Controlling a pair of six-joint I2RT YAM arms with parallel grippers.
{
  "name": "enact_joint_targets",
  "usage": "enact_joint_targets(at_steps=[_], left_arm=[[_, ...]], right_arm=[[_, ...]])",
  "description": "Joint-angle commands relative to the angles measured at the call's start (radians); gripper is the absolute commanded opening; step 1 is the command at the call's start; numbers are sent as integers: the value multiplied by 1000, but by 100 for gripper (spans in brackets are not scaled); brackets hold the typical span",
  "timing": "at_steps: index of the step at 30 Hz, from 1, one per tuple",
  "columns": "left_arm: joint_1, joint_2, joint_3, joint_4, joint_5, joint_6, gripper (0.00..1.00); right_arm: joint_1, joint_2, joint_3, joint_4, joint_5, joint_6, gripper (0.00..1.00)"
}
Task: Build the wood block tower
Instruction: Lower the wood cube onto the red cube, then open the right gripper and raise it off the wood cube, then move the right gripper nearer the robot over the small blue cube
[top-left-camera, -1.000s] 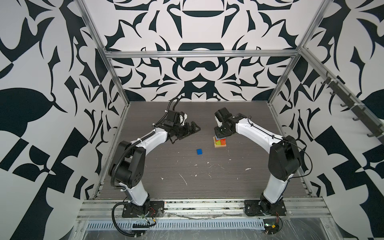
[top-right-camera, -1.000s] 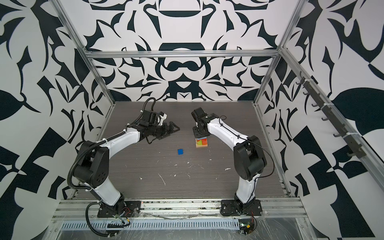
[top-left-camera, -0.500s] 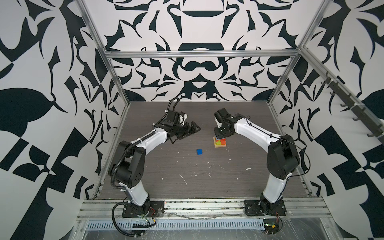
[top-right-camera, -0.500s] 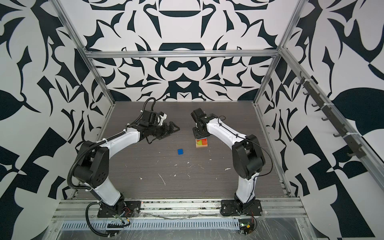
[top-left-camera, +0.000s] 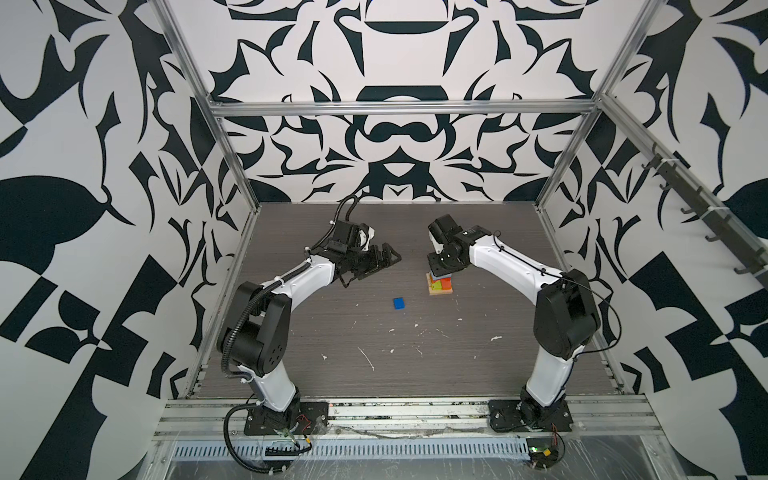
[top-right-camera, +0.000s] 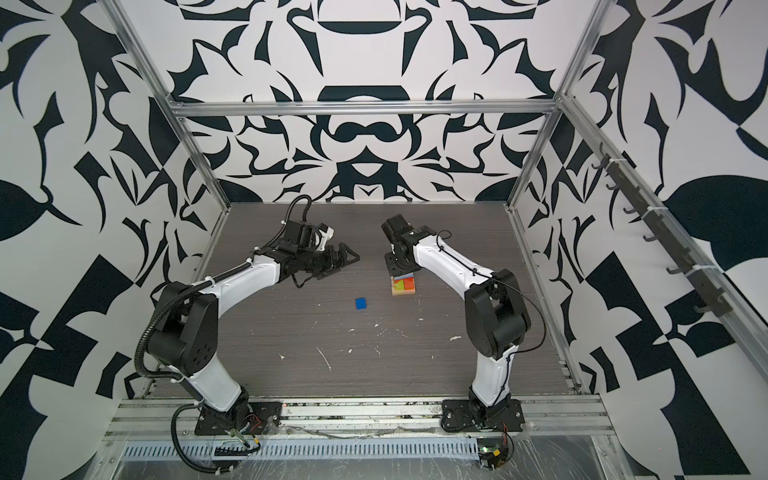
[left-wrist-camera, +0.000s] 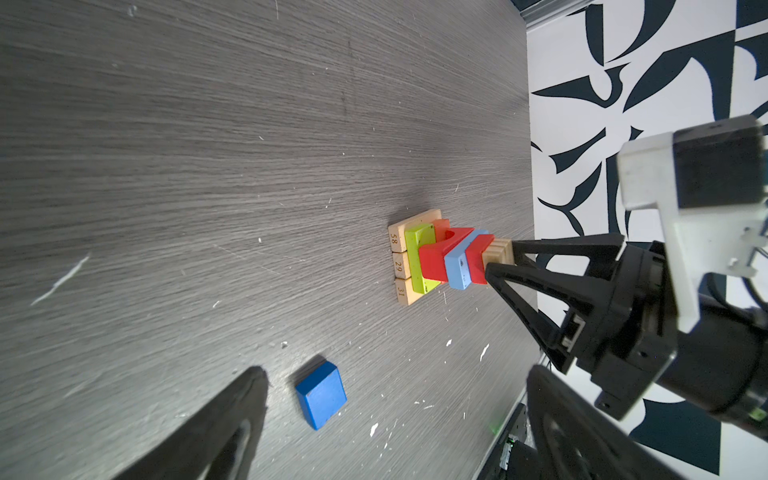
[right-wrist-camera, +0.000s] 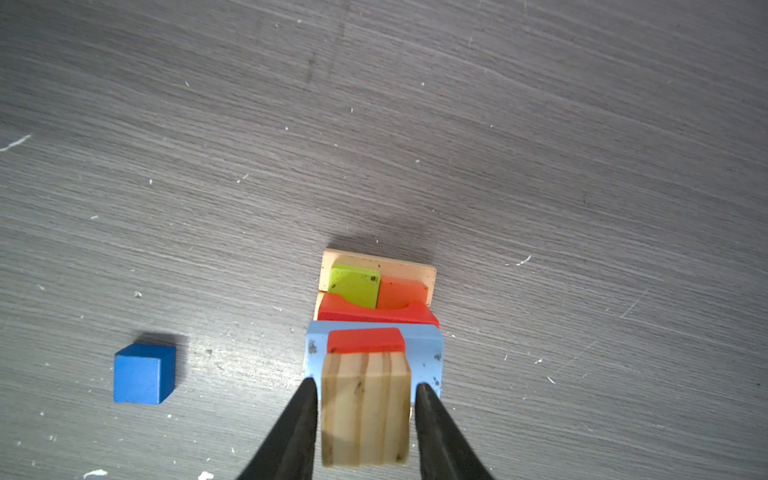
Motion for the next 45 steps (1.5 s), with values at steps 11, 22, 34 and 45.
enact_joint_targets(at_steps=[11, 22, 34, 45], left_arm=[[3, -29, 4, -16, -10, 12, 100], [45, -47, -17, -16, -9, -5, 100], [105, -96, -67, -24, -17, -1, 99], [156, -145, -107, -36, -16, 8, 100]], right_arm=[[-2, -88, 54, -50, 13, -4, 54], [88, -165, 63, -70, -2, 32, 57], [259, -71, 27, -2, -16, 160, 56], [299, 51, -14, 110, -30, 240, 54]])
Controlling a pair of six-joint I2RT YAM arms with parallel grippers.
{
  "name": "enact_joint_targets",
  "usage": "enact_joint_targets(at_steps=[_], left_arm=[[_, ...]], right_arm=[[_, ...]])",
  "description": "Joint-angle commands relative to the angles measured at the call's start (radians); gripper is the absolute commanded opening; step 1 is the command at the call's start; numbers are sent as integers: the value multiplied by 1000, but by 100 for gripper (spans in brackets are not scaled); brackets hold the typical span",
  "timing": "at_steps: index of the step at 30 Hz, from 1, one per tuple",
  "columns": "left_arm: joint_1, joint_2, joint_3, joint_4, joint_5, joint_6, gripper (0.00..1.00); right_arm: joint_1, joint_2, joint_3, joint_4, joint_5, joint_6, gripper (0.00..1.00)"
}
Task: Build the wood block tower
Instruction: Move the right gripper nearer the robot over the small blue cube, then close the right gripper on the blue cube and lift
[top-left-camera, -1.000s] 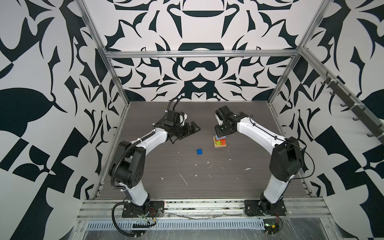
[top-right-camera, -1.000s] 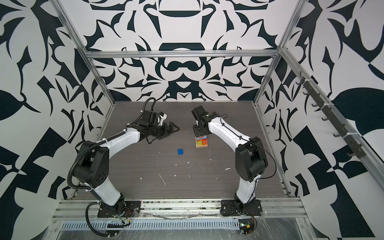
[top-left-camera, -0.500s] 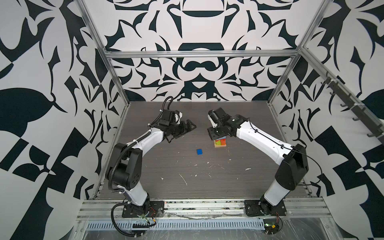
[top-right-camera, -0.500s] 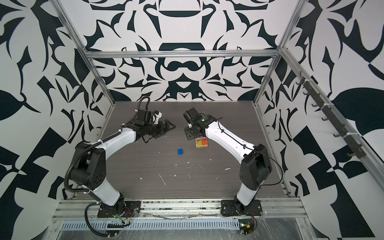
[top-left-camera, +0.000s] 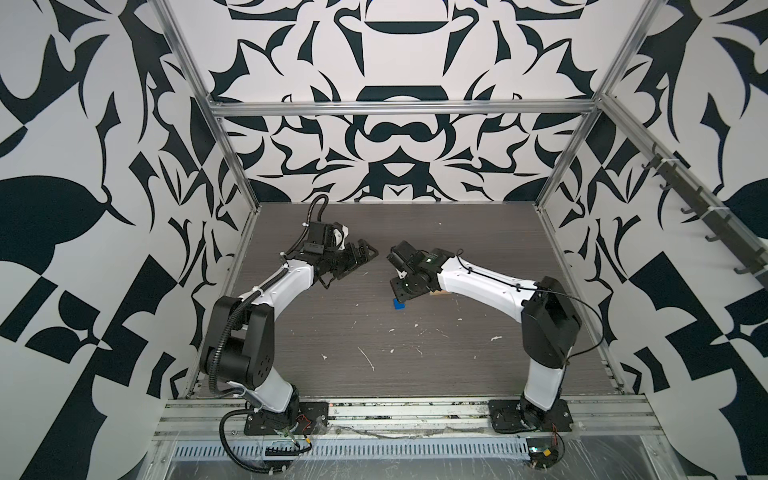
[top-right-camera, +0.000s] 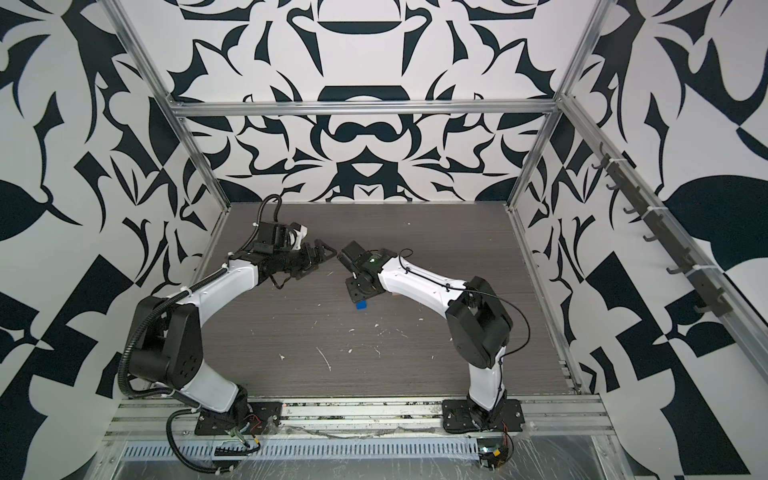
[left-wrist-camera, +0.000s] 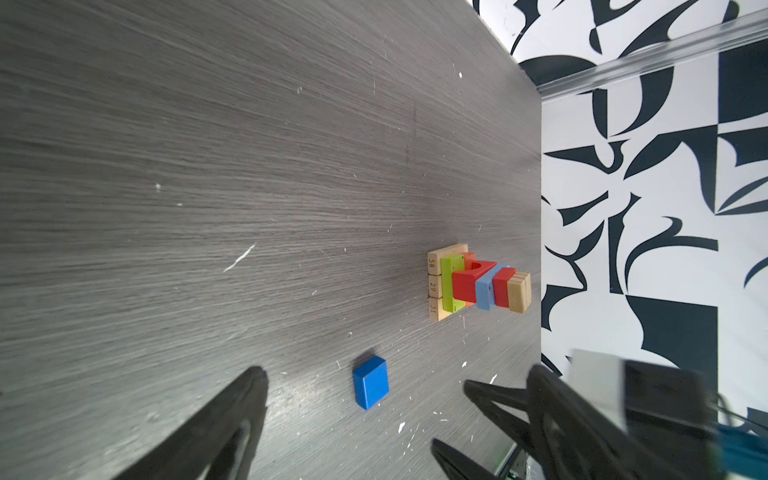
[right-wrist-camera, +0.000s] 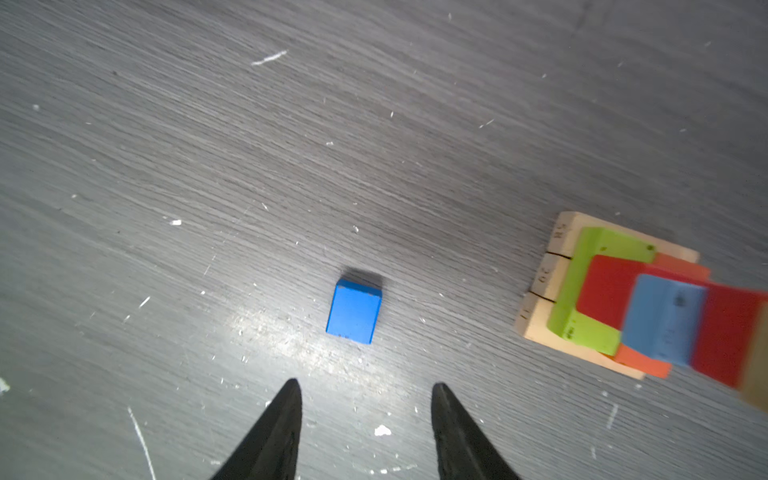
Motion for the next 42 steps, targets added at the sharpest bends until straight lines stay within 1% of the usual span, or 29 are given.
enact_joint_targets(at_steps=[1, 8, 14, 24, 27, 34, 42], left_arm=[[7, -32, -19, -16, -5, 12, 99], [7, -21, -13, -17, 7, 8, 100], [6, -18, -9, -15, 10, 4, 100], [7, -16, -7, -13, 18, 1, 99], [7, -15, -9, -8, 20, -1, 99], [7, -19, -17, -3, 21, -5, 99], [7, -14, -18, 3, 22, -7, 99]], right_arm=[[6, 12, -7, 50, 1, 49, 54], [16, 79, -8, 59, 12, 77, 54], [22, 118, -14, 82, -8, 94, 54], [23, 151, -12, 87, -14, 103, 51], [25, 156, -15, 84, -14, 103, 50], [25, 157, -16, 82, -7, 103, 43], [25, 147, -13, 72, 4, 101, 38]])
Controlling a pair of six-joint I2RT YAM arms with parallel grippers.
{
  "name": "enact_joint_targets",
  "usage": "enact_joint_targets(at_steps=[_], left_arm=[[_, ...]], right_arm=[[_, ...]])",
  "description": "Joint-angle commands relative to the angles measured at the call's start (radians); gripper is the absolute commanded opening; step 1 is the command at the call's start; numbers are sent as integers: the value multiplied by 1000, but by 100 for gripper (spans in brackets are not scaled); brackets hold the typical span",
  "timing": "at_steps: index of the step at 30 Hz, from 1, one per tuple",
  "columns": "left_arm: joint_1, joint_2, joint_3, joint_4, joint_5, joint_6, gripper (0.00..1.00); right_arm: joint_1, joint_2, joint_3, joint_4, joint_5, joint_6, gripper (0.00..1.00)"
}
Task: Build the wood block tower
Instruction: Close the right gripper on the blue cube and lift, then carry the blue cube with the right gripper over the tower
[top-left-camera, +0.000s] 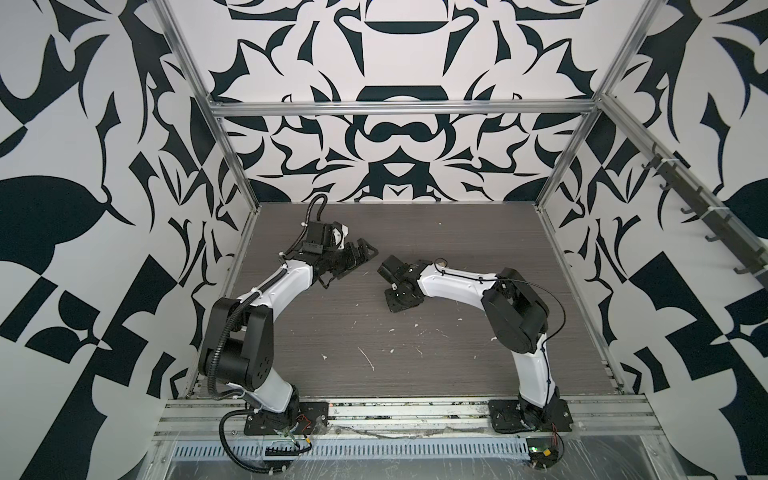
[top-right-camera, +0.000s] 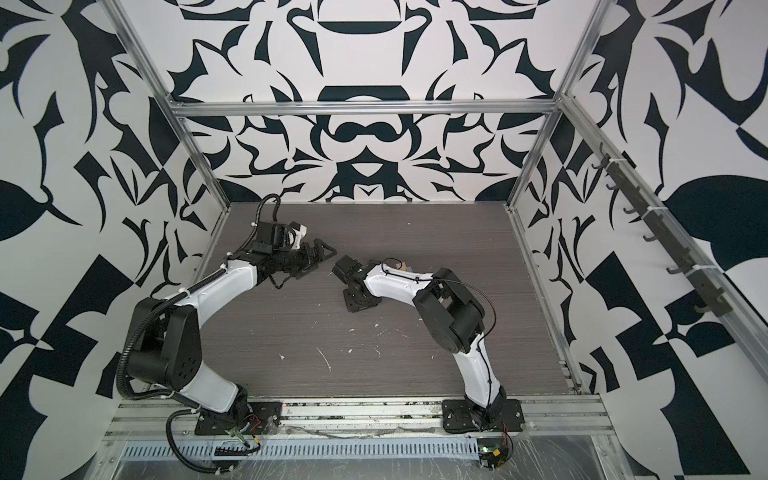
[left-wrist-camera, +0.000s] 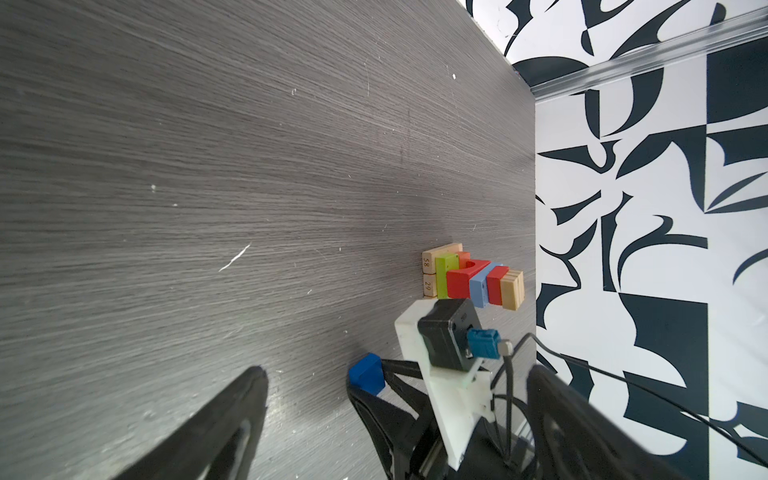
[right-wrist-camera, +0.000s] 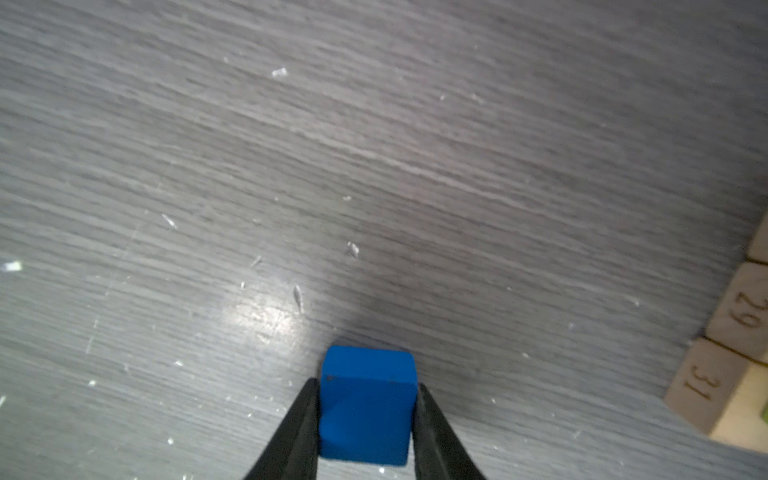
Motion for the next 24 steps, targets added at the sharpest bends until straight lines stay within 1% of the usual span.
enact_joint_targets(at_steps=[1, 9, 15, 24], left_arm=[[2, -8, -17, 3, 9, -6, 99], [1, -7, -26, 17, 18, -11, 100], [0, -2, -35, 32, 33, -19, 100], [2, -6, -38, 39, 32, -21, 99]], right_arm=[[6, -35, 3, -10, 21, 4, 37], [3, -73, 28, -48, 46, -22, 35], [3, -92, 99, -129, 75, -65, 34], [-9, -121, 161, -187, 105, -105, 34]])
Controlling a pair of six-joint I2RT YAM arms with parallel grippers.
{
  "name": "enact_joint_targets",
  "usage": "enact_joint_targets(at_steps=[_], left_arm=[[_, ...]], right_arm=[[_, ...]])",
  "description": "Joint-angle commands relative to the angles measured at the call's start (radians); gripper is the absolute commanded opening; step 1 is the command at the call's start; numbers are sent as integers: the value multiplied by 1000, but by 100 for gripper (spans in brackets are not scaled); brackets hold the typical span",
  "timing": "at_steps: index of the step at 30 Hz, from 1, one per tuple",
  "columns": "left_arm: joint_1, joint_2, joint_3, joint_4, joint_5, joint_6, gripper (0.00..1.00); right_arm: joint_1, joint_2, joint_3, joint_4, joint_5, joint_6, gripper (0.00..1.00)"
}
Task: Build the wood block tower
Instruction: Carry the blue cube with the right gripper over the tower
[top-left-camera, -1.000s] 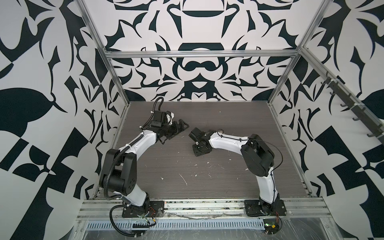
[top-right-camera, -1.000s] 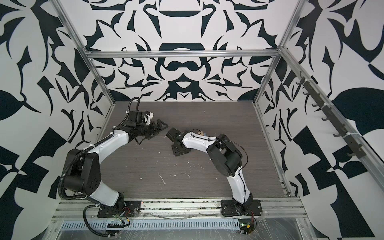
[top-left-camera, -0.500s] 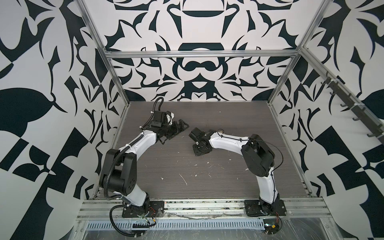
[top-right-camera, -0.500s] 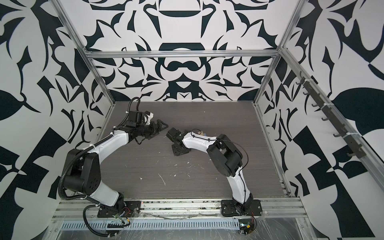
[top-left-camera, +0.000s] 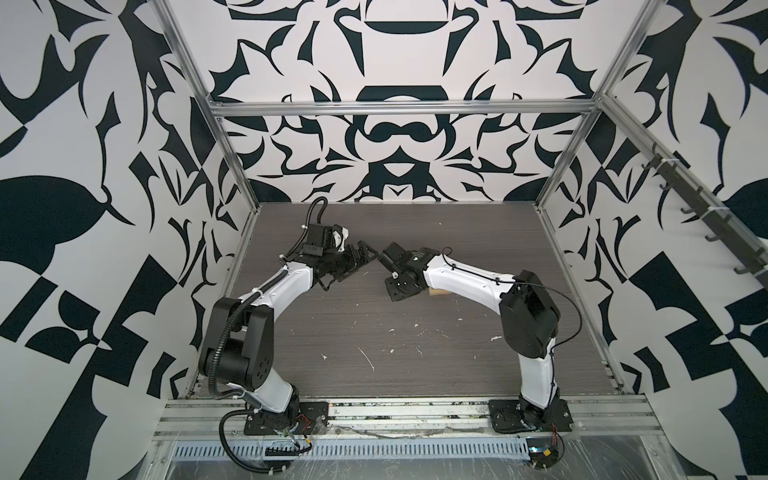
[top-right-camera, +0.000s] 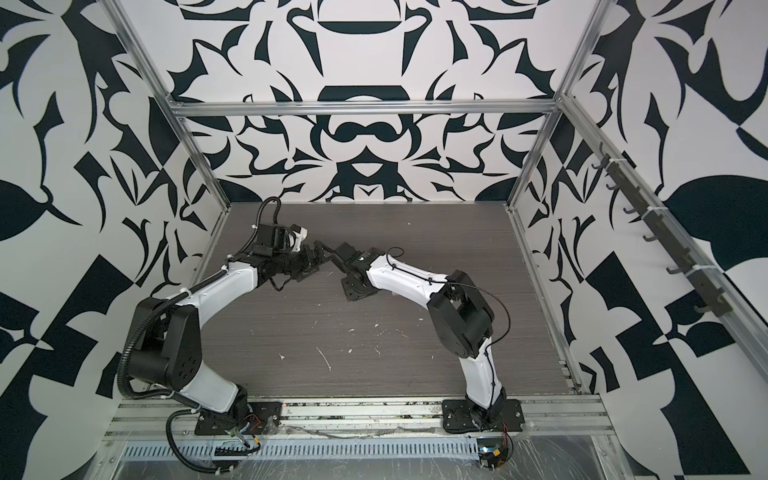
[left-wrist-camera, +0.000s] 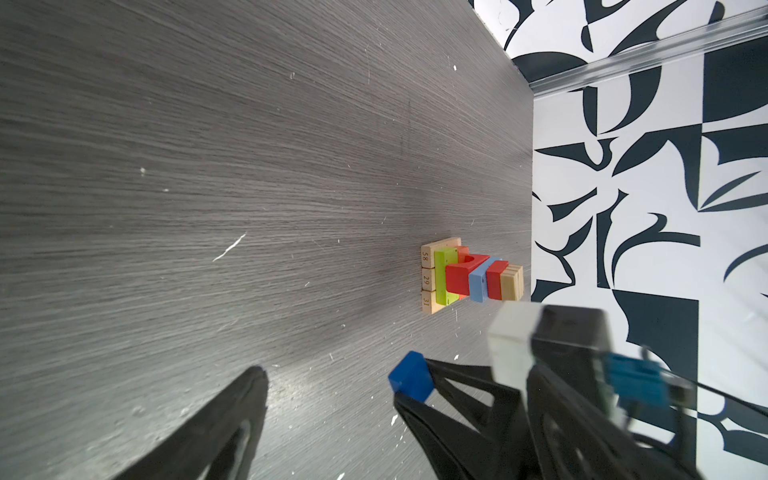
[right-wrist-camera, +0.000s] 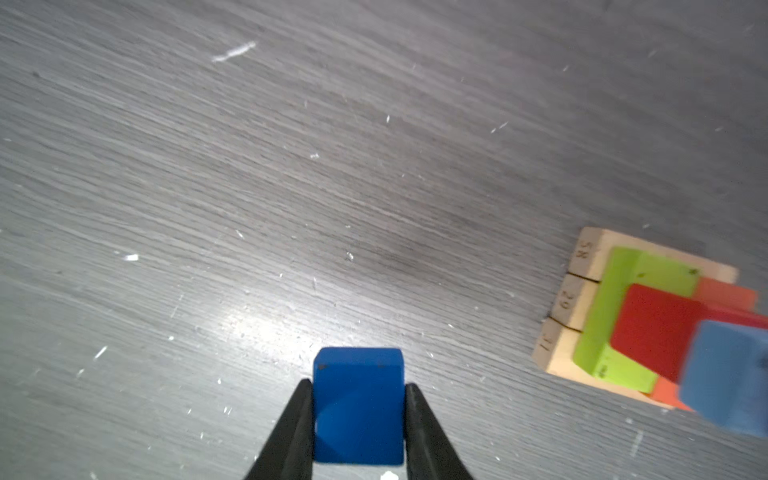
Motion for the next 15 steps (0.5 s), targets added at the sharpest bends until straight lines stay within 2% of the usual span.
enact_joint_targets(at_steps=[1, 15], left_arm=[[2, -7, -13, 16, 12, -4, 99], [1, -6, -13, 19, 13, -8, 99]], right_arm=[[-8, -45, 42, -48, 42, -27, 34], [-93, -154, 58, -77, 98, -76, 33]])
